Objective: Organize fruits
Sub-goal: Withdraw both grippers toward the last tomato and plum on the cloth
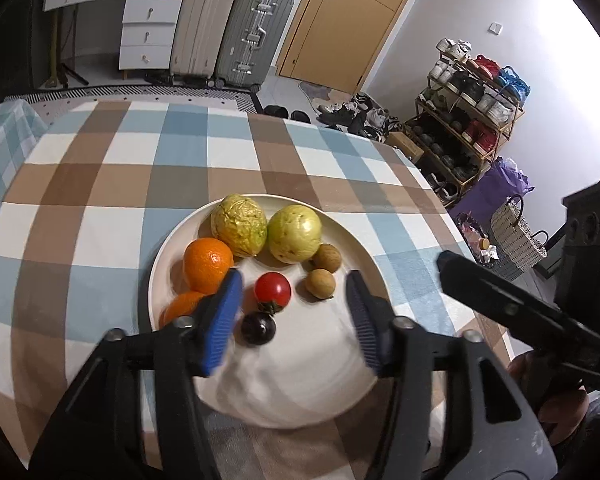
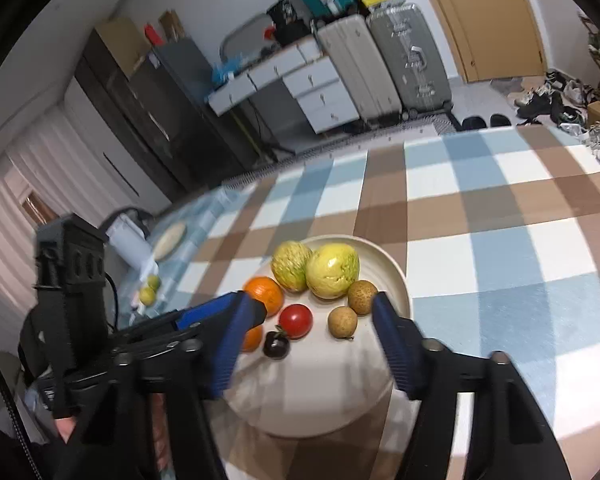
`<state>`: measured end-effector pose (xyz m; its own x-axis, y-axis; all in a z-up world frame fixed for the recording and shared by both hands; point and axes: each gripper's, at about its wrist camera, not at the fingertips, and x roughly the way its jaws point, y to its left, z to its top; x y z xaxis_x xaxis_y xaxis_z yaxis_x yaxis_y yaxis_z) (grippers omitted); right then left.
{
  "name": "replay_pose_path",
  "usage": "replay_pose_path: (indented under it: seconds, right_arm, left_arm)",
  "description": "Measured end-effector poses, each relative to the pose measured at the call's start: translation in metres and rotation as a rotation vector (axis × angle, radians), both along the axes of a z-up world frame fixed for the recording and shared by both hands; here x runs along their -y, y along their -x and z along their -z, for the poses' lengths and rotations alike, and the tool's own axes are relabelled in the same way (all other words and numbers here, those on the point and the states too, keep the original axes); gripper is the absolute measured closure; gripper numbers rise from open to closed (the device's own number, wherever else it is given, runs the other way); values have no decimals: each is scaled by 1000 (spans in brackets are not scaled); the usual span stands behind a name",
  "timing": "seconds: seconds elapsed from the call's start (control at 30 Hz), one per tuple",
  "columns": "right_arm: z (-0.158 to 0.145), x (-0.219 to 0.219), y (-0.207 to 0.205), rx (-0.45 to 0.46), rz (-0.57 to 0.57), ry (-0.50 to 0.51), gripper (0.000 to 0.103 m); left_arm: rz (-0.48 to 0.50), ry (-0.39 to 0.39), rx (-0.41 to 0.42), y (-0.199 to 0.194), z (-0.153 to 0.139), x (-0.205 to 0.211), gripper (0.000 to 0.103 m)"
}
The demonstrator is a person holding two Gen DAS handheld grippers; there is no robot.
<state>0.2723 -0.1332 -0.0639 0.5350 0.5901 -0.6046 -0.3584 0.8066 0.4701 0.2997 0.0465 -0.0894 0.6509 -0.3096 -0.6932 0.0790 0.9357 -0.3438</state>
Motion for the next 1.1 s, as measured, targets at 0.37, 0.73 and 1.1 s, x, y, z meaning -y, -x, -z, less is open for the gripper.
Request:
replay_pose_path:
  seconds: [0.37, 0.73, 1.1]
  right_arm:
    - [-31, 28, 68, 117, 40, 38, 6]
    - [-42, 46, 132, 184, 66, 21, 0]
    - [-31, 51, 193, 241, 61, 112, 0]
  left_arm:
    - [-15, -50, 90, 63, -46, 14, 21]
    - [17, -82, 152, 134, -67, 37, 1]
    - [7, -129, 70, 198, -23, 51, 1]
